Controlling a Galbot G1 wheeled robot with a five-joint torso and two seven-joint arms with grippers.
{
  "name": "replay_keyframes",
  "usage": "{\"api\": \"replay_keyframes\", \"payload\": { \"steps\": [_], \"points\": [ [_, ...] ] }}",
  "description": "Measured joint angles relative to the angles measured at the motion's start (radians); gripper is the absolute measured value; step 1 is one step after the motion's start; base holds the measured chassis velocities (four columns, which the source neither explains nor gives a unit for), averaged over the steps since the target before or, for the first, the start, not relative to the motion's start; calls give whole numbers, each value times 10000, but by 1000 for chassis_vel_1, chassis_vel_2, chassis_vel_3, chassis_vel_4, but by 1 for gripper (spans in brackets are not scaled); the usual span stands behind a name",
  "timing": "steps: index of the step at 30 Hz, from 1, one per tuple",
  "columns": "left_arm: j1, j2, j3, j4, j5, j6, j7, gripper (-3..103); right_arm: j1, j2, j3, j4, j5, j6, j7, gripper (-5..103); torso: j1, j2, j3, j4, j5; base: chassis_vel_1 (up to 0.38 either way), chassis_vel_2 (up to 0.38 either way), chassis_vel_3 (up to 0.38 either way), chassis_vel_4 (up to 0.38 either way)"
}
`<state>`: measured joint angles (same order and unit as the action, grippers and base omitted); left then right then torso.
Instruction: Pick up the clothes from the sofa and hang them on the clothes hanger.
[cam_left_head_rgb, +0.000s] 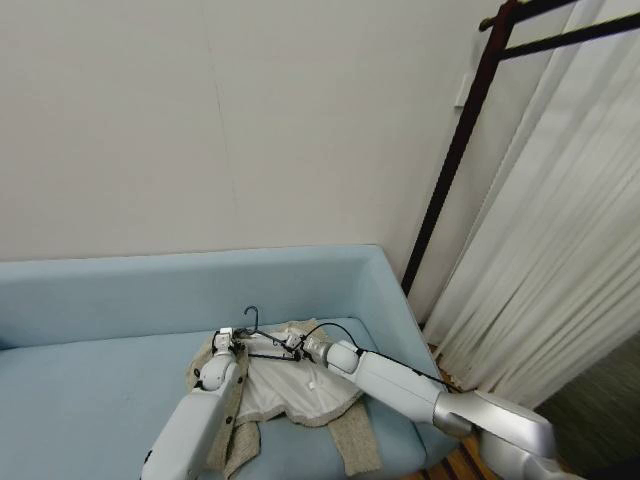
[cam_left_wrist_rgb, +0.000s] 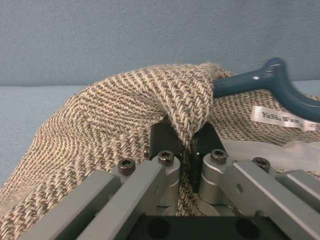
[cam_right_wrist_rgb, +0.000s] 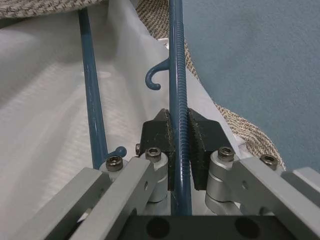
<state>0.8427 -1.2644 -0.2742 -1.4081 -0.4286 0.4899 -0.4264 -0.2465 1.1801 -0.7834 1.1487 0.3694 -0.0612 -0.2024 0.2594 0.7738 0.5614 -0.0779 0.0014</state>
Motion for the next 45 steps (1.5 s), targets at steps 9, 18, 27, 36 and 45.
{"api": "replay_keyframes", "payload": {
  "steps": [9, 18, 27, 36, 45],
  "points": [
    [-89, 116, 655, -367, 230, 7, -84, 3, 443, 224, 16, -902, -401, 763, -935, 8, 0, 0, 0, 1, 1, 0, 0, 0, 0],
    [-144, 165, 1422, -954, 251, 49, -195, 3, 652, 954, 170, -2093, -624, 1168, -1423, 8, 0, 0, 0, 1, 0, 0, 0, 0, 0],
    [-125, 145, 1687, -1071, 247, 154, -245, 3, 663, 1481, 428, -2705, -733, 1239, -1446, 8, 0, -1, 0, 0, 1, 0, 0, 0, 0],
    [-48, 16, 1813, -579, 250, 412, -548, 5, 552, 1621, 594, -2861, -786, 1282, -1417, 8, 0, -1, 0, 0, 1, 0, 0, 0, 0],
    [349, 162, 1599, -1115, 219, 674, -1050, 38, 363, 1445, 672, -2433, -634, 865, -594, 30, 0, 0, 0, 3, 2, 0, 0, 0, 0]
  ]
}}
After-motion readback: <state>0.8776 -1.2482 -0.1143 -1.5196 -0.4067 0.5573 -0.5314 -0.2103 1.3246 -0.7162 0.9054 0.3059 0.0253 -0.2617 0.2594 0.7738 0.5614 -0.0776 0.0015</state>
